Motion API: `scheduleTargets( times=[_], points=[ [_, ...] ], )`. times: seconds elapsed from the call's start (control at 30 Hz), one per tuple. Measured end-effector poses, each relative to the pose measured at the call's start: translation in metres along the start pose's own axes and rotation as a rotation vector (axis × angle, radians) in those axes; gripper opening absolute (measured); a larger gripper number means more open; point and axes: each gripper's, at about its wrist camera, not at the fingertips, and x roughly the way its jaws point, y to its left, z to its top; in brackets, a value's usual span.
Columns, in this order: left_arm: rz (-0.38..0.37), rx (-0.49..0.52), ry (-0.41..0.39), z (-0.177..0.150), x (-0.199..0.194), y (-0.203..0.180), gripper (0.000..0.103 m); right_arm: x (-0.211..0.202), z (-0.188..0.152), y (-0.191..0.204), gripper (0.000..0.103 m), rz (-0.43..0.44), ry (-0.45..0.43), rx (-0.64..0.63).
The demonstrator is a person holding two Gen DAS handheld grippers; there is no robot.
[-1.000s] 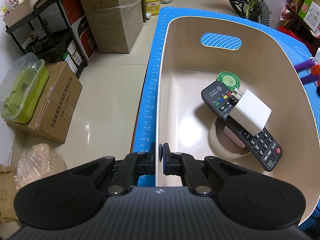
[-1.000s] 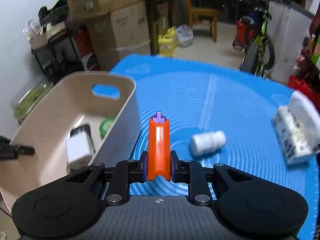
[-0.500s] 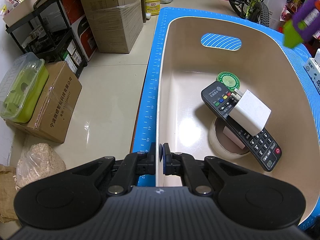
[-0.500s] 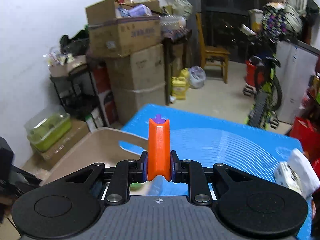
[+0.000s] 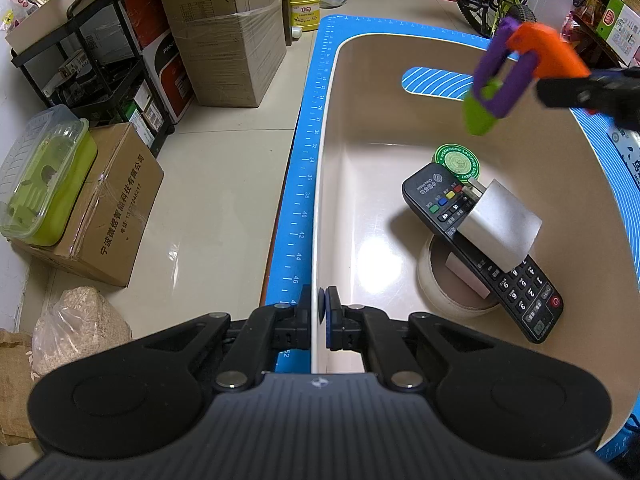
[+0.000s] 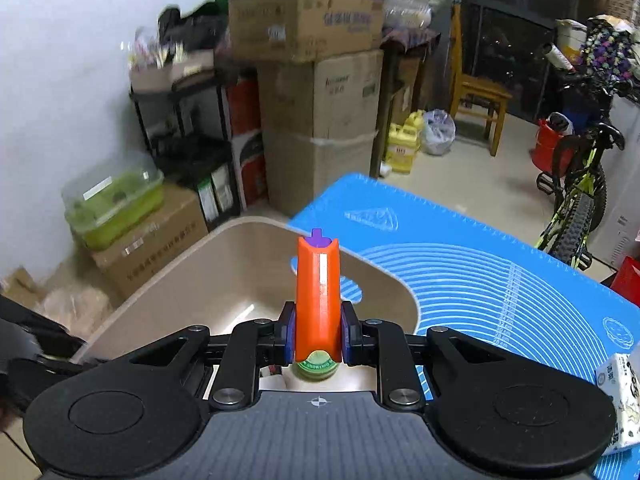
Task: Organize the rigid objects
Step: 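Lift the orange-purple toy over the bin rim and drop it inside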
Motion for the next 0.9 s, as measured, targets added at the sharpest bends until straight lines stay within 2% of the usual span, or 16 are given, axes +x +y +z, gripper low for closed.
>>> scheduleTargets(
  times=[0.27,0.9],
  points=[
    [0.000,-0.001,0.000,0.001,0.001,-0.001,0.007,0.047,-0.009,0.013,0.031,-0.039,0.099,-0.067],
    [0.001,0.000,-0.001,0.000,0.001,-0.001,0.007,0.118,-0.003,0.027,0.031,-0.106,0.253,-0.133]
  ],
)
